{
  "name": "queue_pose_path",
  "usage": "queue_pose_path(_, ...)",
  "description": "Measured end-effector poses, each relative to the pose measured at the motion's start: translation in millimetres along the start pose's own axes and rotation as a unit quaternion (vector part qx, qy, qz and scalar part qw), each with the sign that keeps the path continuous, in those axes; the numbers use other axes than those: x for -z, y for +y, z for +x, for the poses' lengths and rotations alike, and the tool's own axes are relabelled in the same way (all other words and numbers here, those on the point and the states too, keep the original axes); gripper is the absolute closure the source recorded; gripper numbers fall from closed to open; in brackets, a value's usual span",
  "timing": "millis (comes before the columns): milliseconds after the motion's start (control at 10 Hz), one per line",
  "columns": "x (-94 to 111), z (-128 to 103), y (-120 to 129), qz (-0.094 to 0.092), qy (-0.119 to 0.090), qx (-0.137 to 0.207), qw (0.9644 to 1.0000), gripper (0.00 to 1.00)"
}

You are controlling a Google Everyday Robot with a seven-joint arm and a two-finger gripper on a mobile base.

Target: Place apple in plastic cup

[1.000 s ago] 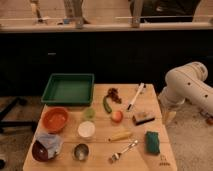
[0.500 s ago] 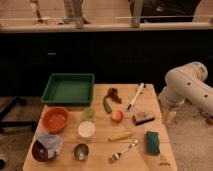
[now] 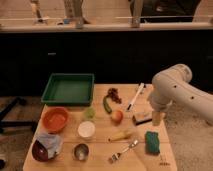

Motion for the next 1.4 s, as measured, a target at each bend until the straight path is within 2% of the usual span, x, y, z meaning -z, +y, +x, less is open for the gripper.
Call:
queue_pose_path(200,-5.4,-27.2,-0.8,-0.003,-0.002,0.024,0.9997,0.20)
queue_pose_path(400,-12.7,-48.0,-4.3,-0.003,-0.008,0.026,0.9996,0.20)
queue_pose_path(600,-22.8,-55.8,-5.4,-0.006,-0.014,0.012,0.9998,0.20)
queue_pose_path(800,-30.5,-73.9,-10.2,-0.006,-0.018,0.008,0.9998,0.20)
queue_pose_path(1100,-40.9,-90.2,-17.3,-0.003,-0.020,-0.025,0.9995,0.20)
queue_pose_path(1400,-41.4,-89.4,-18.0,-0.003,-0.019,-0.027,0.9994,0.20)
